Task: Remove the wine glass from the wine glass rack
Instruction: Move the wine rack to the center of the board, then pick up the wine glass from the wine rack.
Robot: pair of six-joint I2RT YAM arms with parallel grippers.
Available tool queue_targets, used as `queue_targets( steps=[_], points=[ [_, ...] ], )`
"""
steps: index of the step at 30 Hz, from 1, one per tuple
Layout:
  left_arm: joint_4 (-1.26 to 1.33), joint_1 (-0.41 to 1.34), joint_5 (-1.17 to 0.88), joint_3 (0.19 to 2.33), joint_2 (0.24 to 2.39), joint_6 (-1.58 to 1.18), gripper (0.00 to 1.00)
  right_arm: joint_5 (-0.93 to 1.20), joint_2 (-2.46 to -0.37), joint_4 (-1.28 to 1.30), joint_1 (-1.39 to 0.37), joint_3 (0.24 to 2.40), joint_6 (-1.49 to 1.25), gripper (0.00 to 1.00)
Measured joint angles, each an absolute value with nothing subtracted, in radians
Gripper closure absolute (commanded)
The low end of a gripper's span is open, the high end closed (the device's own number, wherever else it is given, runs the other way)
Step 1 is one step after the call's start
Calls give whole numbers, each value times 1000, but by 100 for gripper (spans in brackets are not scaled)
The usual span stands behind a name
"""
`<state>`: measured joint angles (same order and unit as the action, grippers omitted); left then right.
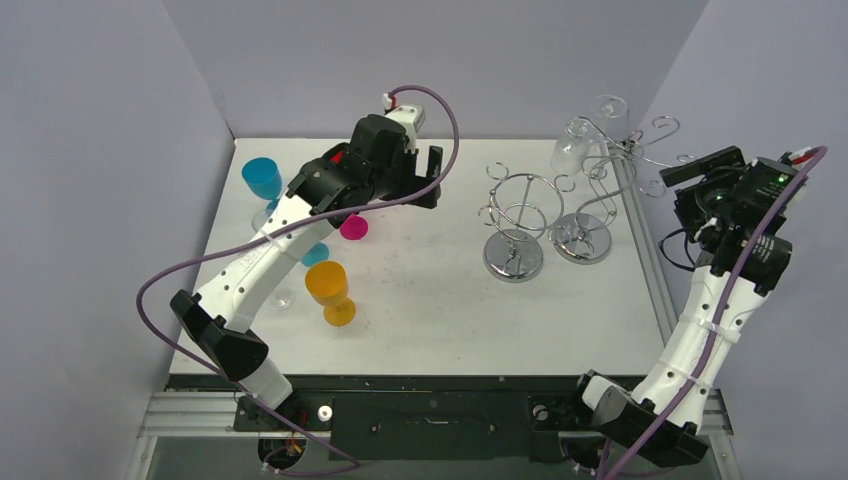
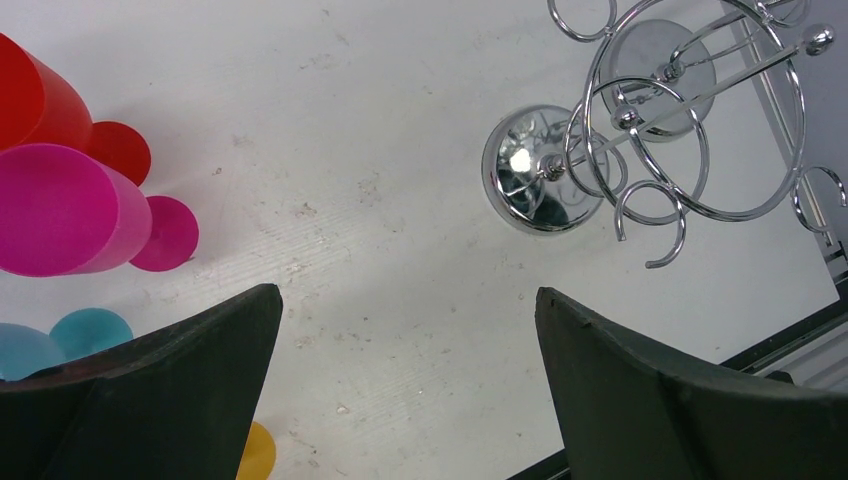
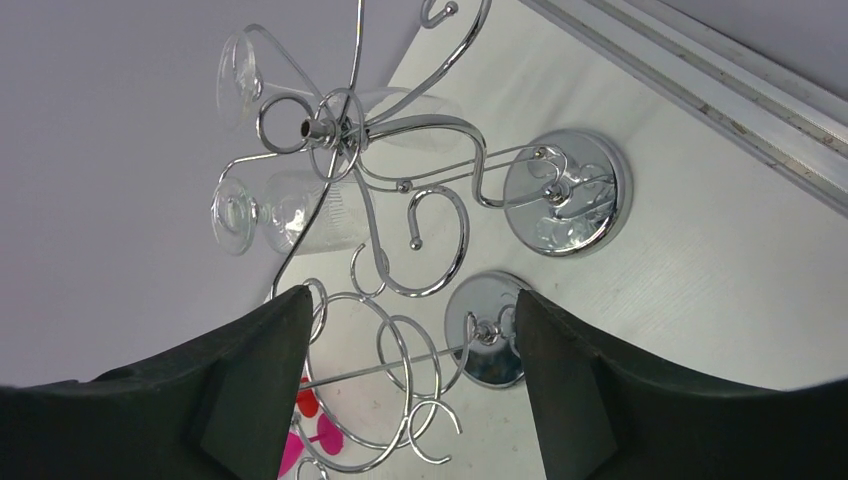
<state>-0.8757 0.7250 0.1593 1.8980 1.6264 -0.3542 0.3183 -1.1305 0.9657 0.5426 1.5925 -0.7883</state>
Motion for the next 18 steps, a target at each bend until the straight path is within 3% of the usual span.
queue_targets(
  steps=[8,18],
  points=[
    [-867,725,155,1860,1566,-354,4,334,-1082,1000,519,1685,-788,33],
    [-861,725,148,1830,1535,-354,4,255,-1212,922,286,1890,-855,40]
  ],
)
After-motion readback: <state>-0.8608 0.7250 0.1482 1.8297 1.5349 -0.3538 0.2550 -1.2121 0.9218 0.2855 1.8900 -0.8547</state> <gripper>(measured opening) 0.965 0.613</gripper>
